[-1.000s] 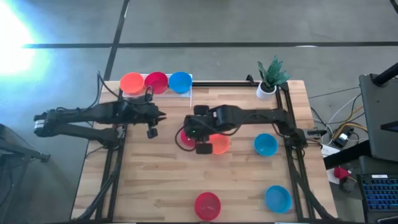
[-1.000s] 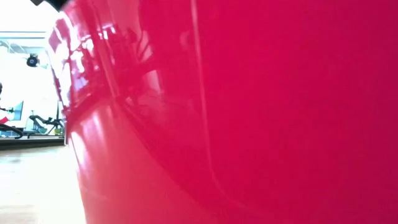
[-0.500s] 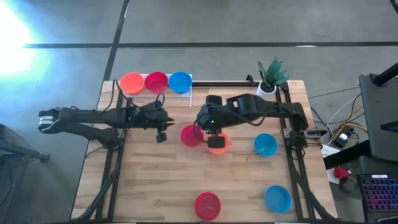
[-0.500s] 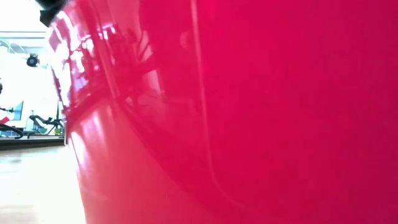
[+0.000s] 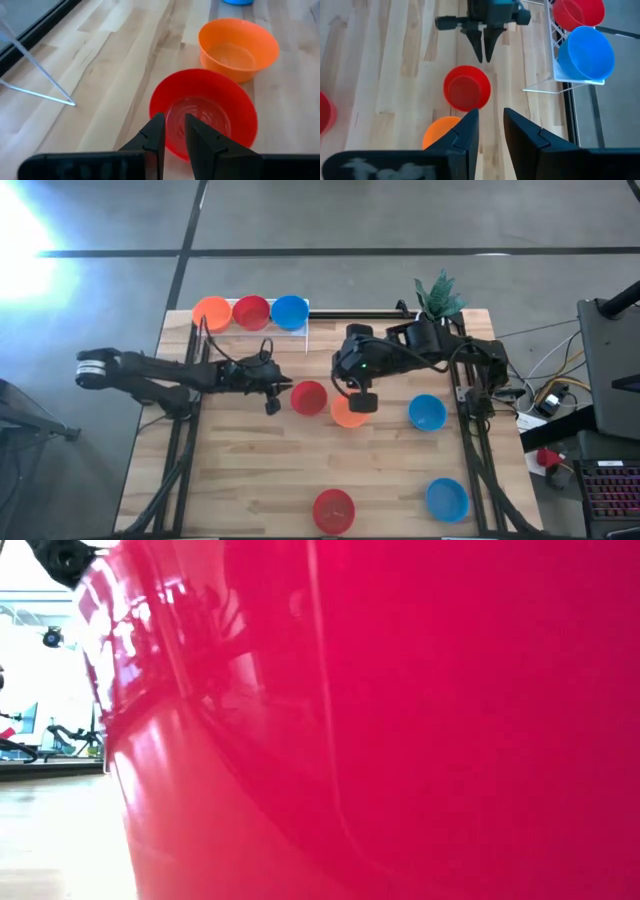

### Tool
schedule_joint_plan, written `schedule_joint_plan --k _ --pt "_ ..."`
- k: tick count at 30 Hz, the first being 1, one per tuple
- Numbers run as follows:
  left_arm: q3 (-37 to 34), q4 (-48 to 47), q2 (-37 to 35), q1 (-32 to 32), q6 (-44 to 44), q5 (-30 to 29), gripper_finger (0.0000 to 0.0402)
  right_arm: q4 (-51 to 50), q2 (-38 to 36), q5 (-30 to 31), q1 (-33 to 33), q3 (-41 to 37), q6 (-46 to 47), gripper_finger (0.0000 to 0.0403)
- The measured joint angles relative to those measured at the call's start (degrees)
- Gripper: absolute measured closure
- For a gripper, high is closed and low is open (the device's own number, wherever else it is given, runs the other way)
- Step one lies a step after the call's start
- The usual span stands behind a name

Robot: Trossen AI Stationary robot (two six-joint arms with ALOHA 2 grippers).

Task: Pick & Place Mini bowls
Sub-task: Stack the top red bowl on top of the red bowl on the shelf

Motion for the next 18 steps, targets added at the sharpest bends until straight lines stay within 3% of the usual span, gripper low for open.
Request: schedule_joint_plan --k 18 --pt "4.46 4.36 15.54 0.11 -4.19 -5.05 0.0335 -0.65 0.0 -0.02 -0.02 -0.02 -0.19 0.033"
